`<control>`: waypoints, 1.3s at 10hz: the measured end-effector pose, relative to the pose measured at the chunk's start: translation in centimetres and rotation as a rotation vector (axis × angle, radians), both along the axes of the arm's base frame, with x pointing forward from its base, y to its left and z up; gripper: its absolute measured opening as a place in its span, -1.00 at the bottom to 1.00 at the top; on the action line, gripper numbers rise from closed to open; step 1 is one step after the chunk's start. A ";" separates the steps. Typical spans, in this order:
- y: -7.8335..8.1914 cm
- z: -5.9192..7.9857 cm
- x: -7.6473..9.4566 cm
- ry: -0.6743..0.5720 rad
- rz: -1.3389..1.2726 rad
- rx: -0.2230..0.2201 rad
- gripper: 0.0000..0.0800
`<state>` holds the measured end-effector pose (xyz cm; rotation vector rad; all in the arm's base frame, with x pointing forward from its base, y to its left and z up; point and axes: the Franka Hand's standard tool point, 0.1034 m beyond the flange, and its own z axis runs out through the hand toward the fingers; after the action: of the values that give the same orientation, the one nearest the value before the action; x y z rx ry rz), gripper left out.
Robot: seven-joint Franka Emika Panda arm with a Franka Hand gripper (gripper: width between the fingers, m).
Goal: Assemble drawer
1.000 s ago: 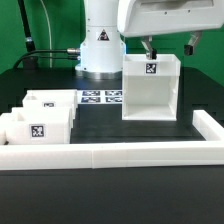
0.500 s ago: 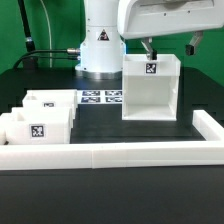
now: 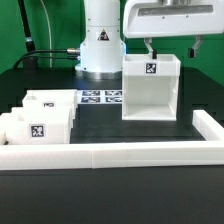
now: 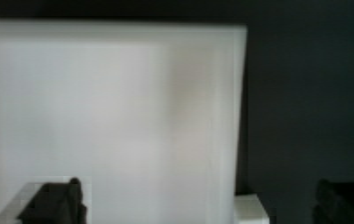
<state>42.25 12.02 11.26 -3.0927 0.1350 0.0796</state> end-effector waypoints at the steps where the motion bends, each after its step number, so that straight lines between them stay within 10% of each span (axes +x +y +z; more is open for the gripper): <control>1: 0.1 -0.4 -0.3 0.008 -0.018 -0.002 0.62; 4: 0.7 -1.5 -0.7 0.006 -0.032 -0.003 0.62; 6: 0.7 -1.5 -0.7 0.005 -0.031 -0.002 0.02; 7: 0.7 -1.5 -0.7 0.005 -0.031 -0.002 0.02; 9: 0.7 -1.5 -0.7 0.005 -0.031 -0.002 -0.83; 13: 0.7 -1.5 -0.7 0.005 -0.031 -0.002 -0.91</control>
Offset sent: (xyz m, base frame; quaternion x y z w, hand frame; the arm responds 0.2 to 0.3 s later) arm 0.0052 0.0005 -0.0059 0.0005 0.0063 -0.0014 1.0000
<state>41.59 12.70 9.75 -3.0918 0.1836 0.0865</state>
